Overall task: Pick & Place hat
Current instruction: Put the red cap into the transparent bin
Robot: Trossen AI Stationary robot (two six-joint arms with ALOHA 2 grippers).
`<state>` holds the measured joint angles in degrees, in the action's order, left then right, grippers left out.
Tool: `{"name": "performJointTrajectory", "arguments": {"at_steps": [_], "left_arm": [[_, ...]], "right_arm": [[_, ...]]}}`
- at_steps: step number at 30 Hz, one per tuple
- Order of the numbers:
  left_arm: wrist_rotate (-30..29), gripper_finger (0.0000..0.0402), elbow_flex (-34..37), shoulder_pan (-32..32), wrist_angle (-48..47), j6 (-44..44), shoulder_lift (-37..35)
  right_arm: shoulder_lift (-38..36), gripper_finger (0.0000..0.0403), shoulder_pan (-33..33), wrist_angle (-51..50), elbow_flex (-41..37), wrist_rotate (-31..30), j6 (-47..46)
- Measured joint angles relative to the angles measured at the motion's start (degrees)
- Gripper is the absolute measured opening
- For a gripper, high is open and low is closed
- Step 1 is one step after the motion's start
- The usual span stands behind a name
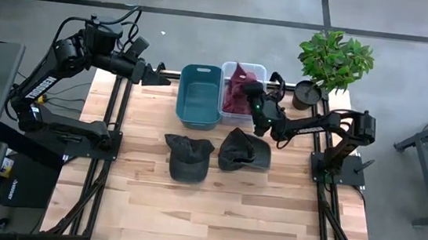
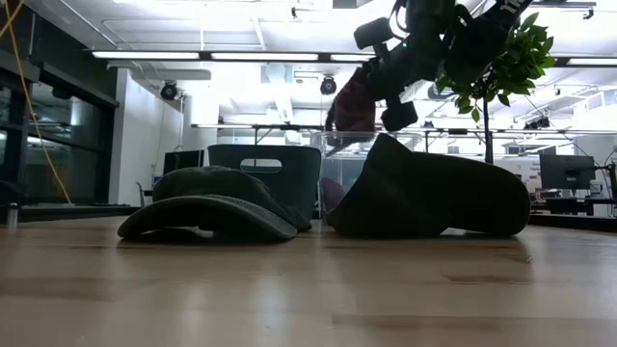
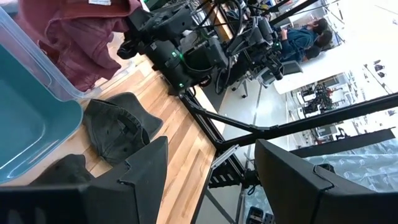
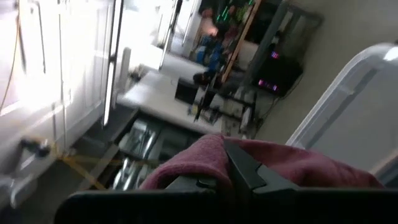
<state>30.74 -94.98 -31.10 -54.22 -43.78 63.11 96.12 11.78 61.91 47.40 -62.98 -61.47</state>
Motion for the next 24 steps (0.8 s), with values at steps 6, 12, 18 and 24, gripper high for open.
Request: {"name": "performJointTrajectory", "arguments": {"at_steps": [6,12,18,24], "left_arm": [[0.0,0.0225,0.0,0.0,0.0,-0.2,0.0],[0.0,0.0225,0.0,0.0,0.0,-0.3,0.0],[0.0,0.0225,0.0,0.0,0.0,-0.3,0.0],[0.1,0.0225,0.0,0.0,0.0,-0.3,0.0]], "right_arm": [[0.0,0.0039,0.6,-0.6,0.0,2.8,4.6],[-0.2,0.0093,0.6,-0.6,0.0,2.4,10.2],[-0.2,0.0130,0.6,-0.6,0.0,1.9,6.8],[-0.2,0.0147,0.6,-0.6,0.0,0.8,5.9]]}}
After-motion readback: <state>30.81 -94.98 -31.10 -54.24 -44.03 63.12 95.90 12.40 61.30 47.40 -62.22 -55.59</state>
